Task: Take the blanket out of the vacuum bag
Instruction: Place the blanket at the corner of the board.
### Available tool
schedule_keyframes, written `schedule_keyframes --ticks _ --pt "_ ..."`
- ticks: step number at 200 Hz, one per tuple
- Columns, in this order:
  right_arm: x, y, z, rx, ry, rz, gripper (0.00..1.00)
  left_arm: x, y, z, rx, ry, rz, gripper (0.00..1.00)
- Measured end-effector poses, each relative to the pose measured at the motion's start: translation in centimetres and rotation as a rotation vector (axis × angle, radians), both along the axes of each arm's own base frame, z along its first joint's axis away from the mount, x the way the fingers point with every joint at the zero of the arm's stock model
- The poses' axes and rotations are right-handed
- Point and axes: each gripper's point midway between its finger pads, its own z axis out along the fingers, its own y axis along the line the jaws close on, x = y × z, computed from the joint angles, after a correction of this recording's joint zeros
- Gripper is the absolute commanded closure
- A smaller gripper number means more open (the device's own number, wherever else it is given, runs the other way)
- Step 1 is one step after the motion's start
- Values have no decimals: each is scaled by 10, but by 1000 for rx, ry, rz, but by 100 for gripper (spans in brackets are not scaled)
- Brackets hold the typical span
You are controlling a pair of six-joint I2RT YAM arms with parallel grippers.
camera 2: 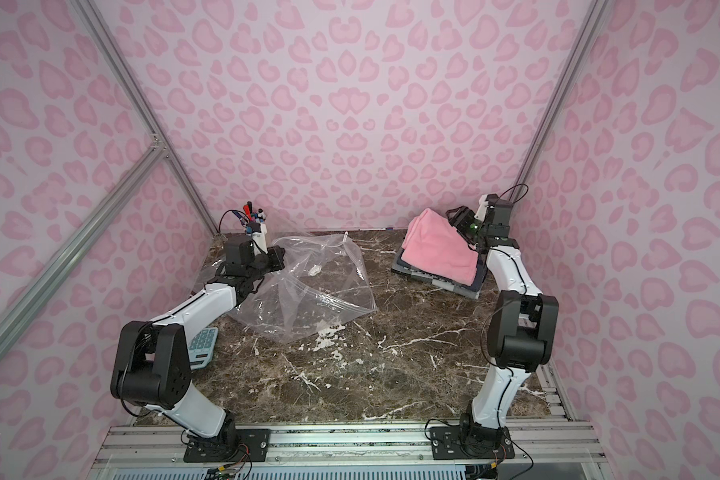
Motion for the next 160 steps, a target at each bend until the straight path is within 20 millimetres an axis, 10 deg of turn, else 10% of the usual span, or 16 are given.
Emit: schedule_keyframes --ticks 18,54,79,100,136,160 --pt "-23 6 -20 -1 33 1 33 0 -1 2 -2 -6 -3 96" --pt "-75 -3 -127 37 293 -58 33 0 -2 3 -3 -9 -8 96" --pt "-82 -14 -151 41 344 -93 35 -2 -2 8 2 -17 -10 96" --pt "-69 -9 -134 28 307 -79 33 -2 -1 11 12 -29 -14 96" --pt "-11 29 -27 -30 56 2 32 -2 -1 11 13 -28 -12 96" --pt "26 45 -3 -22 -38 47 37 -1 -1 9 11 -25 -14 96"
